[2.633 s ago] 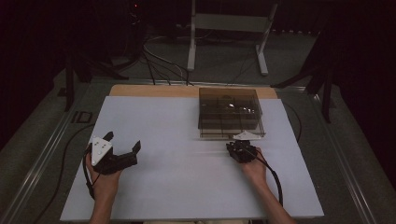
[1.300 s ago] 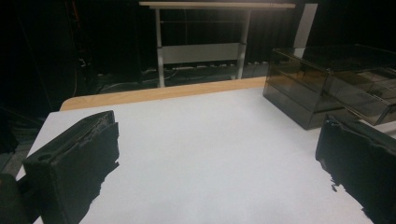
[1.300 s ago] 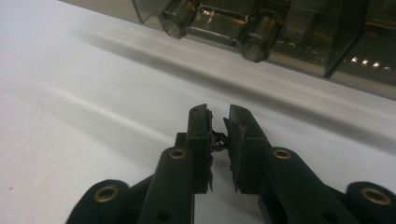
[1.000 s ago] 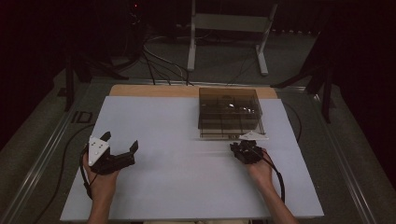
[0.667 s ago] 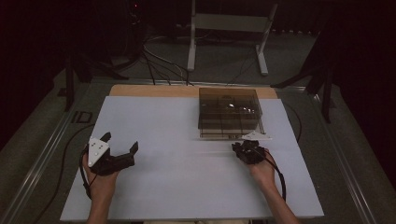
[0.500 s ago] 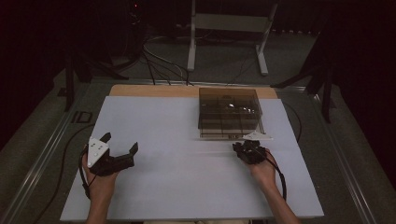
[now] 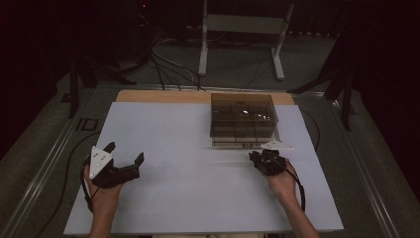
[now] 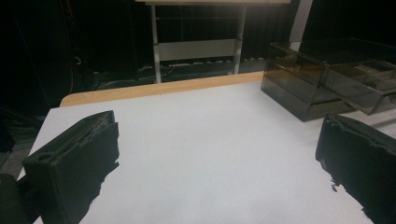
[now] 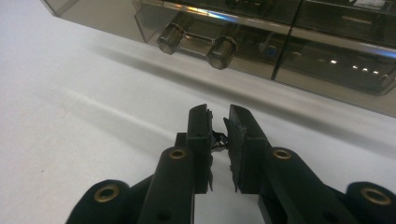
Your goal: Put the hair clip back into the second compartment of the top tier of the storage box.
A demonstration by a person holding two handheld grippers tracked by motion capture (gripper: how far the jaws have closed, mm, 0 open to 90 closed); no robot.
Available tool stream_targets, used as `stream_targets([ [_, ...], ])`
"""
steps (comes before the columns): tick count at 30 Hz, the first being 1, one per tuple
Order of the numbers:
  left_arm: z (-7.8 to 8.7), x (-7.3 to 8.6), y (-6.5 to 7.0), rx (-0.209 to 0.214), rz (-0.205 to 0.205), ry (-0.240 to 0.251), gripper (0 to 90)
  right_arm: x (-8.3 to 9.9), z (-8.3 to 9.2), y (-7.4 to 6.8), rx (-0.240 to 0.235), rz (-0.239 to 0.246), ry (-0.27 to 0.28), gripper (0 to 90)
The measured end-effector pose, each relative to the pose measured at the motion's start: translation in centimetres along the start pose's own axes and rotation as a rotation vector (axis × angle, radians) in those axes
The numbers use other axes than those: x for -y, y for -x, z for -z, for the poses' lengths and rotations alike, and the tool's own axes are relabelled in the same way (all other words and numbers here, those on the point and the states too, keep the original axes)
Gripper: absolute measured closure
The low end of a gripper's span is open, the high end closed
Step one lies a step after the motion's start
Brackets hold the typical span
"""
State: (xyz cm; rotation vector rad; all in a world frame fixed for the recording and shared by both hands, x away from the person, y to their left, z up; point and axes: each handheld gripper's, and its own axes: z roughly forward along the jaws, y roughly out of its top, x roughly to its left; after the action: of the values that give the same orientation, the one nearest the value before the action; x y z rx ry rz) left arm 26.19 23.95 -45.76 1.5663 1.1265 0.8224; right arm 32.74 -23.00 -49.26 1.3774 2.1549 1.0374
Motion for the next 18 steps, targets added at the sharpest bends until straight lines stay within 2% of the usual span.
stream_targets([
  [18, -0.2, 0.1, 0.0, -0.004, -0.008, -0.008, 0.3, 0.0, 1.6, 0.3, -0.007, -0.009, 0.024, 79.8],
])
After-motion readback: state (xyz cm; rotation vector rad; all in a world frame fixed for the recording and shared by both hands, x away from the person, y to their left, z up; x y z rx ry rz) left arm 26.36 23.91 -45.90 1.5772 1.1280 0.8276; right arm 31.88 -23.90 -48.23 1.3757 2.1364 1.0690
